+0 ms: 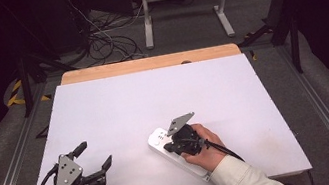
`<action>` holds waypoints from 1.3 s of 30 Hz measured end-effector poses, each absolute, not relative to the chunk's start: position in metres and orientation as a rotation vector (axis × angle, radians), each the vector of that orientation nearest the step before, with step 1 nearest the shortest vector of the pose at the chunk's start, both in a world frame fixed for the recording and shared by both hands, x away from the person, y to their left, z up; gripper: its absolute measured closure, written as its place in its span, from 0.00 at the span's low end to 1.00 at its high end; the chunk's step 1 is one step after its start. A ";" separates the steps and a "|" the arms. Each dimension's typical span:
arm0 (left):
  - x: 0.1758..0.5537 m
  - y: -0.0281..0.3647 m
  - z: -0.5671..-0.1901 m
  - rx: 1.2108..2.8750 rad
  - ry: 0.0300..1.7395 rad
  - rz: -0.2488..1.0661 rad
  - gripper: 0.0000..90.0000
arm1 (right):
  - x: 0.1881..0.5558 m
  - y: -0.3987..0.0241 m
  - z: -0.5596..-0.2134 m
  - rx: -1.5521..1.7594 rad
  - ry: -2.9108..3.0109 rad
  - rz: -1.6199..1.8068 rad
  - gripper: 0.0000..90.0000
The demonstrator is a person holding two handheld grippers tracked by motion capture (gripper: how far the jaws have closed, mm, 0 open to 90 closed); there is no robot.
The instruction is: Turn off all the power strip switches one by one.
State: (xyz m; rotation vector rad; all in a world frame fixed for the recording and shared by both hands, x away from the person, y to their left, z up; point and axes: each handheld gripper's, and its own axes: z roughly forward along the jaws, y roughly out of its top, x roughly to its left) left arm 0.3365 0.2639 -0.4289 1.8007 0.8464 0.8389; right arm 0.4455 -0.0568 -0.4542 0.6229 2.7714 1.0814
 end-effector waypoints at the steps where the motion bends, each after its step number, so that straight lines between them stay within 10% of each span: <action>1: 0.337 0.264 -0.429 1.799 0.845 0.844 0.20 | 0.445 -0.057 -0.454 0.626 2.771 1.083 1.00; 39: 0.337 0.264 -0.429 1.801 0.852 0.840 0.20 | 0.439 -0.055 -0.436 0.584 2.708 1.132 1.00</action>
